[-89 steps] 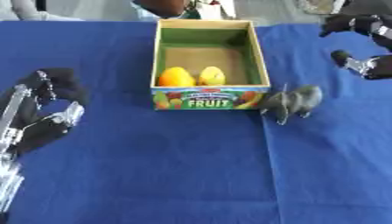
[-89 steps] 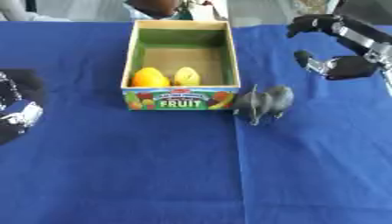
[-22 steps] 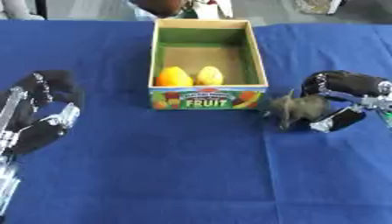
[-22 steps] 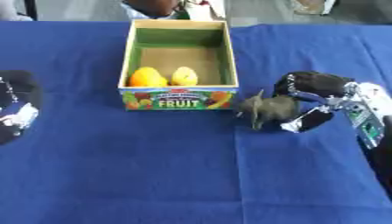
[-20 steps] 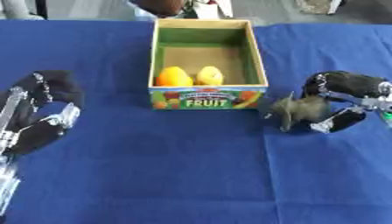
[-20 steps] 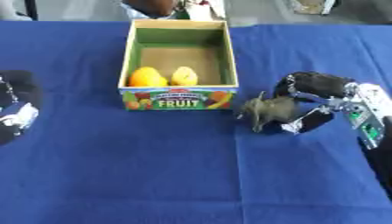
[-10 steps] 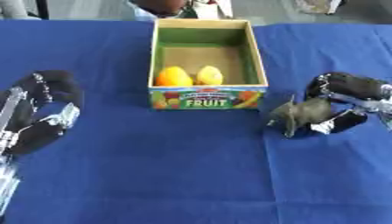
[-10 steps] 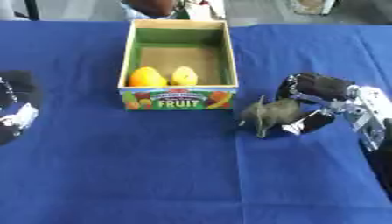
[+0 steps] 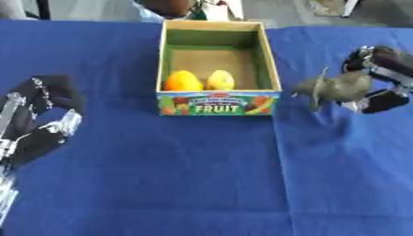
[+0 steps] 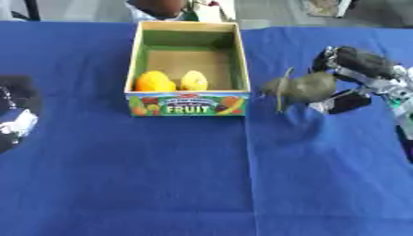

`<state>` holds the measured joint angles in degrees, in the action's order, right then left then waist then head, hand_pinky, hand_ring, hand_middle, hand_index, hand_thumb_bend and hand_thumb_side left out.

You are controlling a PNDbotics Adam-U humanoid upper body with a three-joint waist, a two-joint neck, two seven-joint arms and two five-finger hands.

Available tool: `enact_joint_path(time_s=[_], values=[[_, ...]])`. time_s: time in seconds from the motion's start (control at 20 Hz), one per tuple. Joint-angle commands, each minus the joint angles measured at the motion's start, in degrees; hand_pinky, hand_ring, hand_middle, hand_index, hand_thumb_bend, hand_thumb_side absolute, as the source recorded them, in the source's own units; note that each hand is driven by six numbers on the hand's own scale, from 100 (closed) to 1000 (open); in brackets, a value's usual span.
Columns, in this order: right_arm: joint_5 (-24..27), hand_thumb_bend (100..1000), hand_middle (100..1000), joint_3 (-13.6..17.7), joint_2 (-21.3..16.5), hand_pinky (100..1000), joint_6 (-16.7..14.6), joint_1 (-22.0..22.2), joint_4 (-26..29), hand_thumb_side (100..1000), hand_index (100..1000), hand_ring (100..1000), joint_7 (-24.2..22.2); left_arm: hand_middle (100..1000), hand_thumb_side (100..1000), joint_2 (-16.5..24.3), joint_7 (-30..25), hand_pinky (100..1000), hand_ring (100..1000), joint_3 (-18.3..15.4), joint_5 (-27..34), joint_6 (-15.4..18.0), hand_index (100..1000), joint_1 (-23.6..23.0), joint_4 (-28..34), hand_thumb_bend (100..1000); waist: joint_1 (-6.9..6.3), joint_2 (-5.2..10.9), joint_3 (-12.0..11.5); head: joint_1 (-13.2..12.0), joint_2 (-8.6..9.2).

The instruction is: Pick up objects on the table and place them in the box.

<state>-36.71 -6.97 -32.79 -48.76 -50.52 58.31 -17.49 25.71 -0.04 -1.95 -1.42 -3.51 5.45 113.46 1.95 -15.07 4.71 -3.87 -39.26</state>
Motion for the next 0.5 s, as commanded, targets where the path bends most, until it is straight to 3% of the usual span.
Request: enact_joint_path(time_s=[0.05, 0.5], values=[[3.05, 100, 188, 2.42, -3.3, 654, -3.2, -2.3, 0.73, 310, 222, 447, -4.54, 621, 260, 1.43, -0.34, 665, 692, -0.23, 0.3, 0.34, 755, 0.1, 1.14, 257, 0.21, 1.31, -0.44, 0.32, 0.43], [4.16, 100, 193, 6.69, -4.07, 656, -3.2, -6.99, -5.28, 279, 232, 453, -3.58, 621, 233, 2.19, -2.19, 666, 691, 1.06, 1.02, 2.72, 755, 1.58, 1.14, 255, 1.54, 1.77, -5.2, 2.92, 1.69]])
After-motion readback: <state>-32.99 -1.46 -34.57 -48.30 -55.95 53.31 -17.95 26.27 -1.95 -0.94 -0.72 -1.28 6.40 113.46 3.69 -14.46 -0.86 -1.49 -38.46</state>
